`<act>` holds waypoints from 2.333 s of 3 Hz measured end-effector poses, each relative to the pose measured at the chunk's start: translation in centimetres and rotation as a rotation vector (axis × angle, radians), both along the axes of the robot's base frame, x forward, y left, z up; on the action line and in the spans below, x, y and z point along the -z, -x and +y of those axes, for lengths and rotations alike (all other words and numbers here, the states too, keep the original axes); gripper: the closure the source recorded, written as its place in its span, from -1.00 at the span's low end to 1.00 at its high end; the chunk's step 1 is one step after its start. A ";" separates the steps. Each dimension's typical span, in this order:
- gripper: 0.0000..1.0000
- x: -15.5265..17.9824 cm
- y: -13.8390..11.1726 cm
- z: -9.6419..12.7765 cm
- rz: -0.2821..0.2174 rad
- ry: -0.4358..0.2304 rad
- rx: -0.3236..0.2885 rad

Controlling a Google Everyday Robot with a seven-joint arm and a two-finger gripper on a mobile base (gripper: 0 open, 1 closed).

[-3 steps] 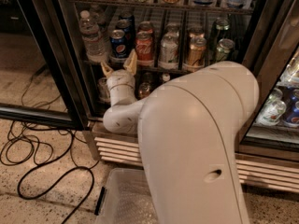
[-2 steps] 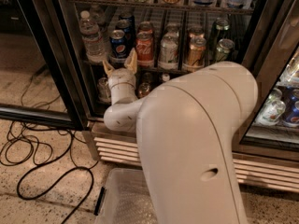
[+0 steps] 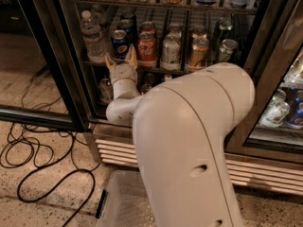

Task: Pick pepsi can from middle shelf of fridge

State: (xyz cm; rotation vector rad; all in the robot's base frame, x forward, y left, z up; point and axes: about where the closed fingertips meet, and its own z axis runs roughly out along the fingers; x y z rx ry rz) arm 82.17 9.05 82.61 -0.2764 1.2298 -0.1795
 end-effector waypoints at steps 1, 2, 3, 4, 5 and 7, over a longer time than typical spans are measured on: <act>-0.32 -0.3 -0.6 0.3 -0.004 0.005 -0.011; -0.34 -0.5 -0.6 0.3 -0.008 0.007 -0.011; -0.32 -0.7 -0.7 0.2 -0.013 0.010 -0.011; 0.04 -1.0 -0.8 0.1 -0.020 0.007 -0.011; 0.50 -1.2 -1.0 0.0 -0.025 0.005 -0.011; 1.00 -1.5 -1.2 -0.2 -0.036 -0.010 -0.014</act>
Offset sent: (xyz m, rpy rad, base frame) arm 0.0276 0.0026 0.0179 -0.0279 -0.0338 0.0137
